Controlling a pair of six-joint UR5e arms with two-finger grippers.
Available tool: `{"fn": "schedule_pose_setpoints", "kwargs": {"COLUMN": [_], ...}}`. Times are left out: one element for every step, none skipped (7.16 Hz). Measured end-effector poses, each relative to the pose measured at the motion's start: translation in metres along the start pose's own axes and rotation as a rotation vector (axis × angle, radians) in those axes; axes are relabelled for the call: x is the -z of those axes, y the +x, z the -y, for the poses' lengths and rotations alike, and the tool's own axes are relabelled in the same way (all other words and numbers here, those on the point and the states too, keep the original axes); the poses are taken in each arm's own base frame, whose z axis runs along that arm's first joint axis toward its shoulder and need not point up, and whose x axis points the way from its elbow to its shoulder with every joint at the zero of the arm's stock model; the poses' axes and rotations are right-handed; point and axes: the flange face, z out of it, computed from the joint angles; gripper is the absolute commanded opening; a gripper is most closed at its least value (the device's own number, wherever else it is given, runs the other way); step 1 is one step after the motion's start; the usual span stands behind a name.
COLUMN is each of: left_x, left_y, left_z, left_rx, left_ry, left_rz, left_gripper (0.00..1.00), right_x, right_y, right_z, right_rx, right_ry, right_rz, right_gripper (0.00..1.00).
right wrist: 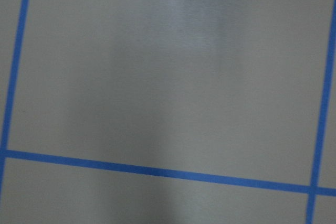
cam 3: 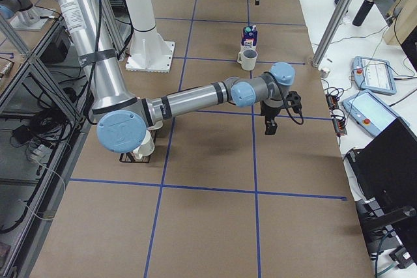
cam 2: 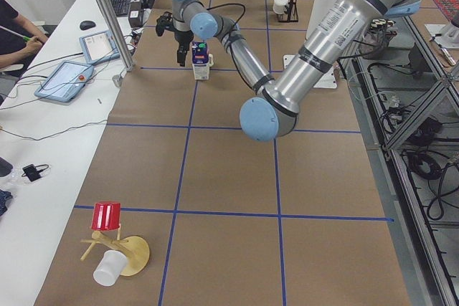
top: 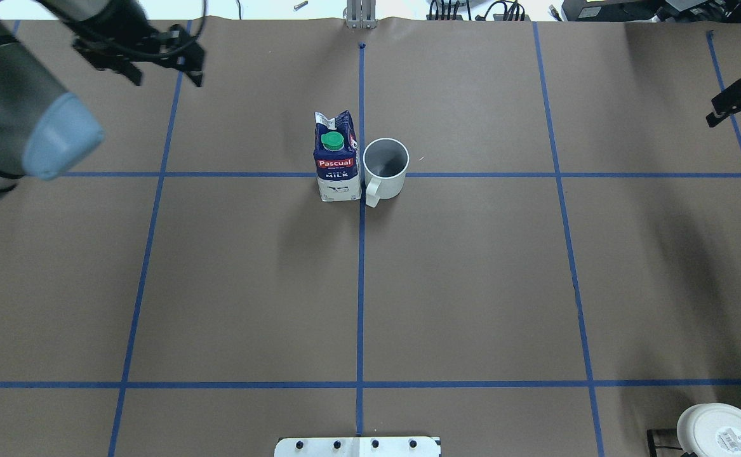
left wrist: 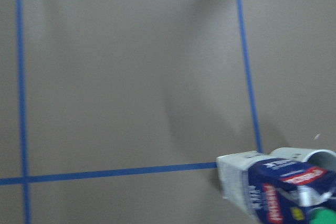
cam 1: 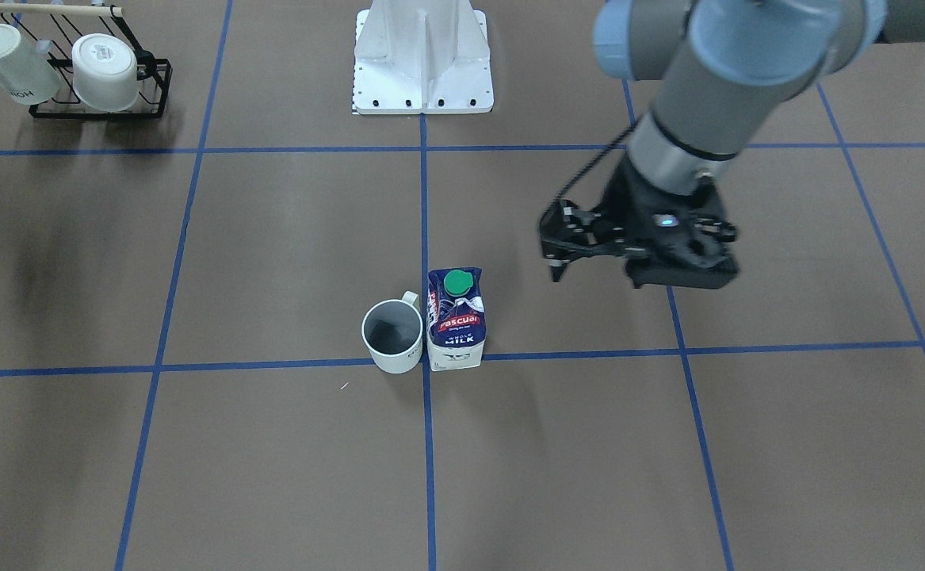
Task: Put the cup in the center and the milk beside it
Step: 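Open the left gripper and withdraw the left arm away from the carton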
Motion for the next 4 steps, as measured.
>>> {"fn": "schedule_pose_setpoints", "kwargs": {"left_x": [0.003, 0.011, 0.02, 0.022], "left_y": [-0.079, -0.149, -0.216, -0.282], "left_z": [-0.015, -0.024, -0.036, -0.058], "left_rx": [-0.001, 0.042, 0.069, 0.023], "left_ry": [0.001, 0.004, 0.0, -0.024], "left_rz": [0.051, 0.099, 0.143, 0.18], "left_gripper": [0.99, 0.99, 0.99, 0.99], "right_x": [-0.001, -0.009, -0.013, -0.01], "right_y": [0.027, 0.054, 0.074, 0.089], "right_z": [-0.011, -0.03, -0.045, -0.053], "right_rx": [-0.027, -0.045, -0.043, -0.056], "right_ry": [-0.004, -0.013, -0.003, 0.009], "right_rz": [-0.011, -0.021, -0.025, -0.025], "right_gripper": [1.0, 1.0, 1.0, 1.0]}}
